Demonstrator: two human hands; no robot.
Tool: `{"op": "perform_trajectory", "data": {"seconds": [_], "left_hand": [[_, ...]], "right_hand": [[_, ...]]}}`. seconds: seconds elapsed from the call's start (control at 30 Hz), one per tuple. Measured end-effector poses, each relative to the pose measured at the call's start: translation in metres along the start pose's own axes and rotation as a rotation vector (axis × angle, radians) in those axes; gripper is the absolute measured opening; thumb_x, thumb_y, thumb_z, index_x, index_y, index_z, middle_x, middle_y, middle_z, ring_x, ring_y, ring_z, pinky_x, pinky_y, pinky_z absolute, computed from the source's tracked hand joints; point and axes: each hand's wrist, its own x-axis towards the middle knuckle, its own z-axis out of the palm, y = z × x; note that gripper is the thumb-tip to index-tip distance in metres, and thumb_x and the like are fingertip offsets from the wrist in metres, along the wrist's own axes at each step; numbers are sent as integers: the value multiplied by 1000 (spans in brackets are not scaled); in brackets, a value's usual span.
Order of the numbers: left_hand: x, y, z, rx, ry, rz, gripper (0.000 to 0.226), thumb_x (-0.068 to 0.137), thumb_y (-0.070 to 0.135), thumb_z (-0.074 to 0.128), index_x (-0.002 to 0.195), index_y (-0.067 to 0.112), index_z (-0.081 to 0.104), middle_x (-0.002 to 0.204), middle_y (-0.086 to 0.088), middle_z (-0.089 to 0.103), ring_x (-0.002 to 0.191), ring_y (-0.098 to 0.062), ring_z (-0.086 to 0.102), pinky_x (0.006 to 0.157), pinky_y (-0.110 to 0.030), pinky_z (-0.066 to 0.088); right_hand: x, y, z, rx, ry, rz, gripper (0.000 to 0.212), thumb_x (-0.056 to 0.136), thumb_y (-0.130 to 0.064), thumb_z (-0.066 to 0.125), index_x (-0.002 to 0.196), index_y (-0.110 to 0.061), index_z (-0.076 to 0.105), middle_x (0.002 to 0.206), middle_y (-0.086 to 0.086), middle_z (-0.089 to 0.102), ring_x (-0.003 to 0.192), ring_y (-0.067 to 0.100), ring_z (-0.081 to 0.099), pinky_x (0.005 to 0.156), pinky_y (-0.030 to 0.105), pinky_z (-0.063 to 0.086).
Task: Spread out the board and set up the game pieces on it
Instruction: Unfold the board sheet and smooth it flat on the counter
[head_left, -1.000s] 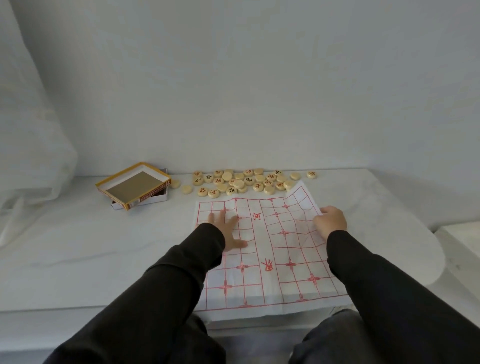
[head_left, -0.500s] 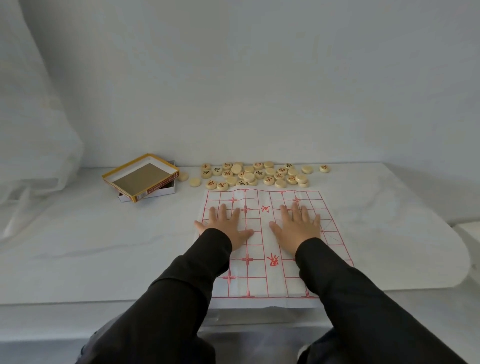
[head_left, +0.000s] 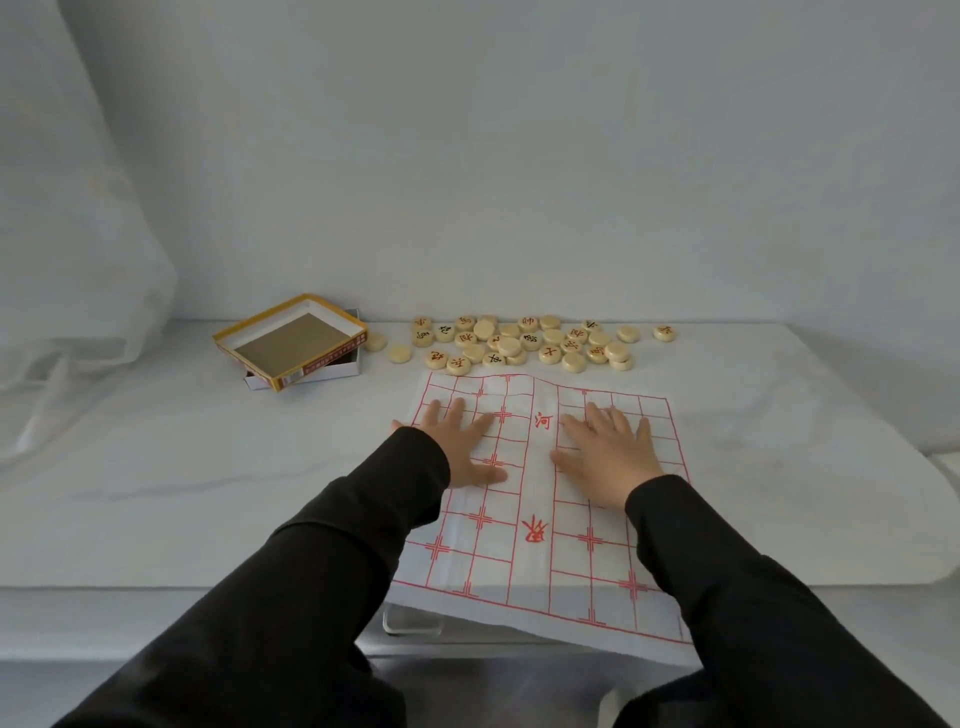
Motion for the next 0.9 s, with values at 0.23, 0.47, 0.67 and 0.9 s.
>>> {"op": "perform_trajectory", "data": {"seconds": [0.23,0.47,0.67,0.9], "left_hand": [[-4,-10,4,108,5,111,89,79,71,43,147,39,-6,157,1,-14,144,-29,-9,109,-64,11],[-11,-3,-1,212,-10,288,88,80,65,51,147,41,-2,158,2,-9,144,-27,-9,111,-59,1],[-15,2,-19,214,134,104,85,86,53,54,149,32,1,151,-2,30,140,-27,24,112,-59,8],[-11,34,-8,-104,155,-109,57,96,48,35,139,12,35,135,-11,48,119,-27,49,104,-41,38]], "right_hand": [[-6,17,-9,52,-8,-88,62,97,-55,25,150,-29,10,159,0,4,146,26,1,116,52,3],[-13,14,-5,70,-99,-130,61,96,-56,28,150,-32,12,159,-2,4,146,24,4,115,53,2],[-20,13,-15,-80,-66,-37,66,92,-65,18,146,-29,25,147,4,38,134,27,36,113,55,12],[-32,4,-22,-98,213,161,53,100,-44,18,81,-14,57,63,0,50,70,21,53,89,37,37]]}}
